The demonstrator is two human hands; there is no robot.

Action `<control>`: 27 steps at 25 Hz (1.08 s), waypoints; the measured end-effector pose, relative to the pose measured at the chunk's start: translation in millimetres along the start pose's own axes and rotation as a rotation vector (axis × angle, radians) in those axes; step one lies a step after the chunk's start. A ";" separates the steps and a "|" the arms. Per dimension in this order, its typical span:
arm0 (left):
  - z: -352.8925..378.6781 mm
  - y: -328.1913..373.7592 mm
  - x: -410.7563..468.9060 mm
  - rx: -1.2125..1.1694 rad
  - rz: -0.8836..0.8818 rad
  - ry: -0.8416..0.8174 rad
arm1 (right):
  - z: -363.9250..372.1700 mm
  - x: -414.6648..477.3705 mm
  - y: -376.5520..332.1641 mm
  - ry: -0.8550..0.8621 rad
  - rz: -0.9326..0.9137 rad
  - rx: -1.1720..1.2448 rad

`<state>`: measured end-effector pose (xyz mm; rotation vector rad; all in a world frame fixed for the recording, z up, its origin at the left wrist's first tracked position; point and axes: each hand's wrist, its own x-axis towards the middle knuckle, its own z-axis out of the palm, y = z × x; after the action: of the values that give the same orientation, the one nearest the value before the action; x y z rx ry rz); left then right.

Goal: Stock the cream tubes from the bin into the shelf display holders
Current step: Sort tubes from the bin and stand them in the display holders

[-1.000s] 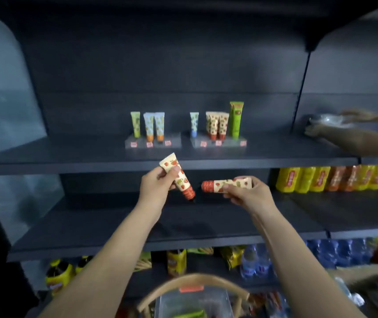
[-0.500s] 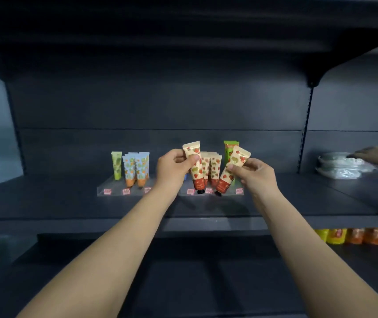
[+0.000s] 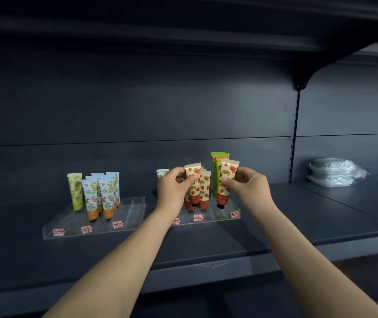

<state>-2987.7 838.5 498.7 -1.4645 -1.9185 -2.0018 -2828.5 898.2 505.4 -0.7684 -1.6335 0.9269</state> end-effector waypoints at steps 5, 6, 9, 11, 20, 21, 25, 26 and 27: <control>11.6 -25.1 6.9 0.012 -0.016 -0.040 | 8.0 15.6 12.4 0.013 -0.002 -0.005; 13.0 -28.4 7.8 0.012 -0.024 -0.038 | 8.8 18.2 15.2 0.014 0.002 -0.002; 14.8 -31.3 10.7 0.024 -0.023 -0.033 | 10.6 24.3 22.6 0.029 0.019 0.031; 13.9 -29.9 12.3 0.027 -0.015 -0.047 | 10.7 26.3 25.0 0.037 0.028 0.071; 8.3 -41.2 7.6 0.113 -0.043 -0.126 | 11.7 34.2 25.2 -0.025 0.010 0.130; 6.8 -43.3 7.3 0.122 -0.049 -0.140 | 11.9 35.9 26.0 -0.035 0.015 0.132; 3.0 -46.5 5.3 0.200 -0.060 -0.231 | 13.7 48.1 32.5 0.000 0.030 -0.002; 2.7 -46.8 5.3 0.201 -0.059 -0.233 | 15.9 51.7 34.1 0.007 0.030 -0.039; 2.7 -46.6 5.5 0.203 -0.056 -0.232 | 18.7 55.1 36.1 0.008 0.029 -0.072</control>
<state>-3016.0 855.4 465.1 -1.6678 -2.1969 -1.6581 -2858.6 959.1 497.4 -0.8453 -1.6601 0.8885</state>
